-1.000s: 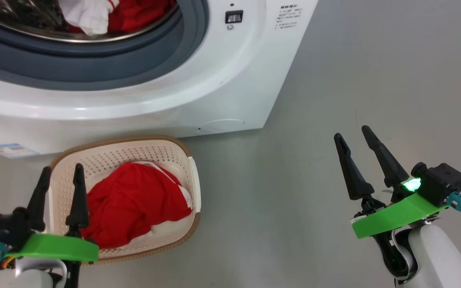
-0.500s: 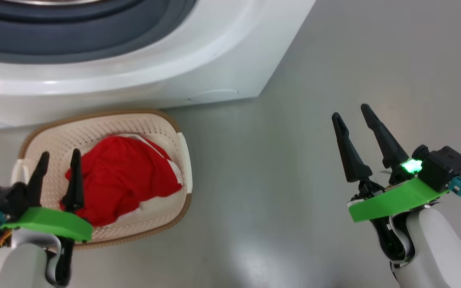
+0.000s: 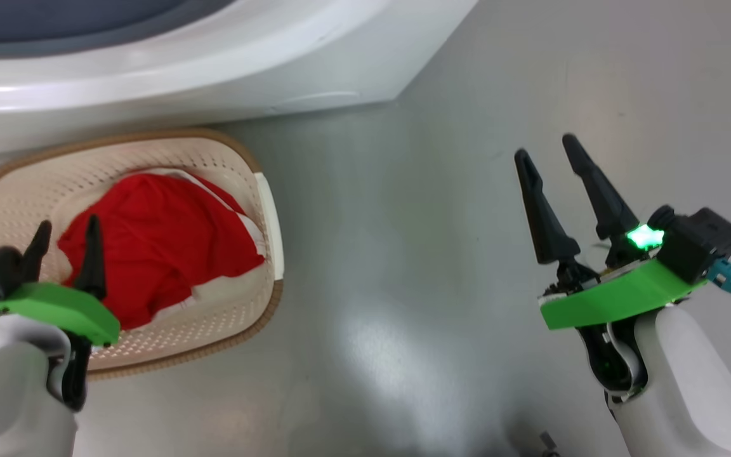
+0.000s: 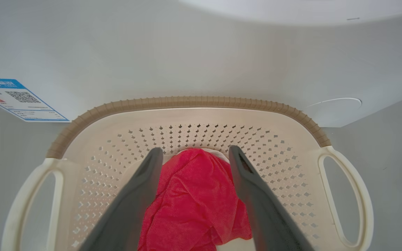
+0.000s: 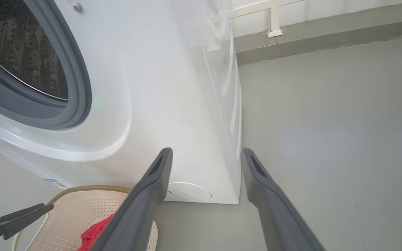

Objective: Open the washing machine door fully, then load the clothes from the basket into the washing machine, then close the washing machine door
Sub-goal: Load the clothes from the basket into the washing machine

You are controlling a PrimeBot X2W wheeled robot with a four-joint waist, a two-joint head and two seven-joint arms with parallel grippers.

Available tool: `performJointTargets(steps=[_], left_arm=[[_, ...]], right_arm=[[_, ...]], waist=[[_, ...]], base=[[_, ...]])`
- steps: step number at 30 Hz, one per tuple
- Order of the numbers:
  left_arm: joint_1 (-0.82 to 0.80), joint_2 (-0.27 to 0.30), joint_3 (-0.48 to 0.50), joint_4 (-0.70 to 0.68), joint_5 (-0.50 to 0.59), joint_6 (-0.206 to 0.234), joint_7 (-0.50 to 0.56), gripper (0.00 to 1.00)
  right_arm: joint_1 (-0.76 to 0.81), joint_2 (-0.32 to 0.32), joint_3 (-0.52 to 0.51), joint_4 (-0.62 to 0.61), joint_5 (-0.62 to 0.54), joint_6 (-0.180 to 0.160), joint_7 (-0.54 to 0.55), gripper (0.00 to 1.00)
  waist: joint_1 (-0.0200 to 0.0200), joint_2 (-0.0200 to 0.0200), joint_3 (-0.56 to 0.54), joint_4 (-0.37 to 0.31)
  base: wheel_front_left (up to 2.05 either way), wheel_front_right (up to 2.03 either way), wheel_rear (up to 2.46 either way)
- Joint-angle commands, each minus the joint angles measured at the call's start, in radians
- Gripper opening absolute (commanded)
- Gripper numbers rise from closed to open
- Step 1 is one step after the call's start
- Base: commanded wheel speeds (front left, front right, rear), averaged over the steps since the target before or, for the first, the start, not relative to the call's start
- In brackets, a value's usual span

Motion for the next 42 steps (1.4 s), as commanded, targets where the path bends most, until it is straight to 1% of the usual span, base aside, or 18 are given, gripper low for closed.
performJointTargets(steps=[1,8,18,26,35,42], left_arm=[[-0.023,0.041,0.003,0.020,-0.024,-0.003,-0.008,1.00],[-0.097,0.056,-0.083,0.135,-0.092,-0.003,-0.008,1.00],[-0.190,0.079,-0.177,0.256,-0.184,-0.003,0.008,1.00],[-0.257,0.108,-0.241,0.302,-0.238,-0.003,0.005,1.00],[-0.326,0.132,-0.307,0.363,-0.251,-0.003,0.005,1.00],[-0.354,0.140,-0.351,0.391,-0.279,-0.003,0.061,1.00]], right_arm=[[0.001,0.011,0.022,-0.031,-0.013,0.002,-0.005,1.00],[-0.019,0.024,0.020,-0.041,-0.020,0.002,-0.005,1.00],[-0.038,0.031,0.028,-0.052,-0.030,0.002,-0.005,1.00],[-0.051,0.035,0.029,-0.069,-0.039,0.002,-0.005,1.00],[-0.056,0.047,0.034,-0.077,-0.045,0.002,-0.005,1.00],[-0.057,0.054,0.037,-0.084,-0.048,0.002,-0.005,1.00]], waist=[[0.0000,0.0000,0.044,-0.018],[0.0000,0.0000,0.105,-0.030],[0.0000,0.0000,0.173,-0.041],[0.0000,0.0000,0.238,-0.058],[0.0000,0.0000,0.281,-0.081],[0.0000,0.0000,0.303,-0.097]], base=[[0.00,0.00,0.00],[0.00,0.00,0.00],[0.00,0.00,0.00],[0.00,0.00,0.00],[0.00,0.00,0.00],[0.00,0.00,0.00]])
